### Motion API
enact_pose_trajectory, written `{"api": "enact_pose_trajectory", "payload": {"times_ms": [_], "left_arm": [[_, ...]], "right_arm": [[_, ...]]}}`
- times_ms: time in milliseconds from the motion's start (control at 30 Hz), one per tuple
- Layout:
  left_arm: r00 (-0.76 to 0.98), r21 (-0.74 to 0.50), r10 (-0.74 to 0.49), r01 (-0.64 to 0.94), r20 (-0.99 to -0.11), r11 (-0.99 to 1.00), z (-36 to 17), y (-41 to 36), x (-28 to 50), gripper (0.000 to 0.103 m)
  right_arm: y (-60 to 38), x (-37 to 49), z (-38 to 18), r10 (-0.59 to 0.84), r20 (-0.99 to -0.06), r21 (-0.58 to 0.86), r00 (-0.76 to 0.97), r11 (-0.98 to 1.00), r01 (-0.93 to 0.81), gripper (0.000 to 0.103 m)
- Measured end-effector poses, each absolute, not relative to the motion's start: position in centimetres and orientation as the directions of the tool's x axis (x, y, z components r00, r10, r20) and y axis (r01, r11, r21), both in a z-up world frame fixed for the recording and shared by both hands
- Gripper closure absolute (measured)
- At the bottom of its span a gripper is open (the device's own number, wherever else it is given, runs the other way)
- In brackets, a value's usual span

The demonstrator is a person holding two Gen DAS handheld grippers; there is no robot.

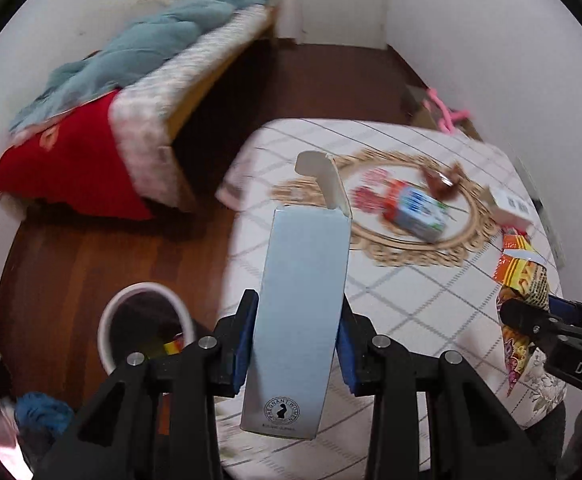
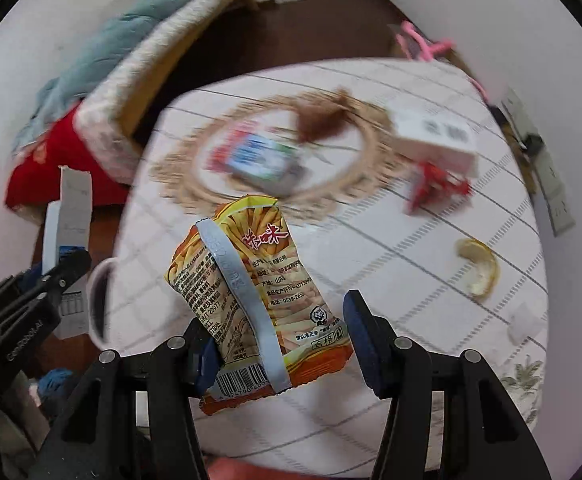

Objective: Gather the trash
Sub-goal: 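Lift the box and snack bag over the bin and release both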

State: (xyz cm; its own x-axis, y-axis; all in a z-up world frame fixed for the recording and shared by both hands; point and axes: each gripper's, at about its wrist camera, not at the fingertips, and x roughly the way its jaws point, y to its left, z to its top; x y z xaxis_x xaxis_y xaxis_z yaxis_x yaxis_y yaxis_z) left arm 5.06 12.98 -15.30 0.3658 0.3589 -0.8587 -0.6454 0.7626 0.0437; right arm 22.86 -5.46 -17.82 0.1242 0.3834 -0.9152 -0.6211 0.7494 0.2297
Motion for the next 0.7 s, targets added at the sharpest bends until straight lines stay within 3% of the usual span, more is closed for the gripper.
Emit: {"api": "enact_pose_trajectory", "payload": {"times_ms": [267, 467, 700], "left_arm": [[0.306, 0.087, 0.445, -0.736, -0.842, 0.671, -12.6, 19.6, -4.1, 0.071], [0.202, 0.111, 0.443, -0.803, -0.873, 0.586, -14.6, 27.1, -10.0, 0.071], [0.113, -0.005, 0.176, -0.854, -0.978, 0.520, -24.5, 36.2, -14.2, 0.070]], "right_arm": [[3.6, 14.9, -14.0, 0.486, -0.874, 0.312, 0.015, 0.585, -0.749, 0.045], [12.0, 8.9, -15.2, 0.469, -0.880, 0.334, -0.080, 0.488, -0.807, 0.045], [22.8, 2.7, -23.0, 0.316, -0.928, 0.326, -0.196, 0.437, -0.838, 0.045]]}}
